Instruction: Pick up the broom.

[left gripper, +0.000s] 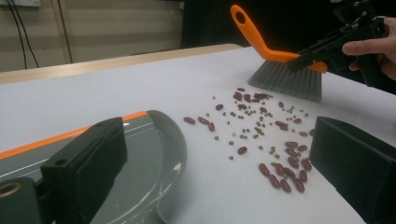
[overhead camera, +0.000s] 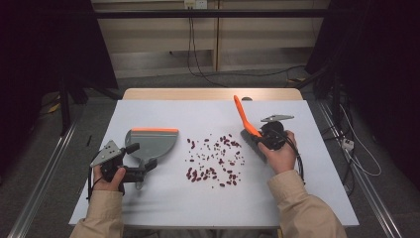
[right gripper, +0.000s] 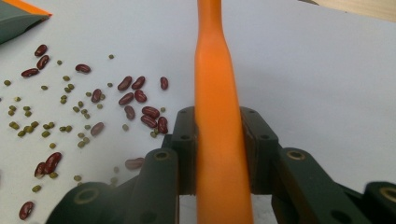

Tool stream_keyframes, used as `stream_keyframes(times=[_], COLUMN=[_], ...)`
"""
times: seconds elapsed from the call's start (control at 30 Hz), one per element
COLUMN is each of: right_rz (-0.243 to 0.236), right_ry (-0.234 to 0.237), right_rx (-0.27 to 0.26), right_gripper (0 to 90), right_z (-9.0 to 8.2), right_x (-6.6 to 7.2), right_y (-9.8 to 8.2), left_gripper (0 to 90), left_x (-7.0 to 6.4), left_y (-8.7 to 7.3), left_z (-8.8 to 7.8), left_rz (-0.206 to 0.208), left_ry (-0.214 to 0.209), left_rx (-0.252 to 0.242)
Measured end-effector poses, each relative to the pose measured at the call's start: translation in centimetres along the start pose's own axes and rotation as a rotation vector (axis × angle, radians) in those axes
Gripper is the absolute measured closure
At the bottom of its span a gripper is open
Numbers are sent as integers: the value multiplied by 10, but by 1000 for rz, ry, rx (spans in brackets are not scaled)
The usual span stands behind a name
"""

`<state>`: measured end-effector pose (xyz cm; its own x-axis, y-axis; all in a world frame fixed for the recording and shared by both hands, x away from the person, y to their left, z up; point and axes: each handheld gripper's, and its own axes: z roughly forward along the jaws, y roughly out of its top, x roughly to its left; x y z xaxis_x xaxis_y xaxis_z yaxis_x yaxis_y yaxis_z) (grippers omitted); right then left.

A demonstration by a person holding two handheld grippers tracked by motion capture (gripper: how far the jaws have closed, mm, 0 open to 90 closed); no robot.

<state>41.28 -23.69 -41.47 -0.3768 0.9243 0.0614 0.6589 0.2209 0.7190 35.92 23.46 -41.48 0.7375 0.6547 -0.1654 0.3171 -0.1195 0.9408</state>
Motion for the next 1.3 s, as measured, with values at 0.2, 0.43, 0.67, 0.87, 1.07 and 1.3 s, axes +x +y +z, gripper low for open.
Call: stream_keyframes(times=[0.2,0.43,0.67,0.87,1.07,1.3], right_rz=[19,31,5,-37,-26,-37], right_ry=[21,29,26,14,22,32], right_rx=[-6,-61,-105,-112,-145,-144], right_gripper=[712,714,714,714,714,713], right_z=[0,-2,-1,6,10,15], right_x=[0,-3,-4,1,-1,-3], right_y=[-1,1,13,19,23,26], left_gripper=[40,39,39,40,39,39], left_x=[0,0,2,3,3,5], left_y=[0,0,-1,-4,-5,-7], left_z=[0,0,-4,-6,-7,-6], left_rz=[1,-2,-5,-21,-31,-34], left_ry=[-1,-3,0,9,10,8], left_rx=[1,4,4,-8,-10,-9])
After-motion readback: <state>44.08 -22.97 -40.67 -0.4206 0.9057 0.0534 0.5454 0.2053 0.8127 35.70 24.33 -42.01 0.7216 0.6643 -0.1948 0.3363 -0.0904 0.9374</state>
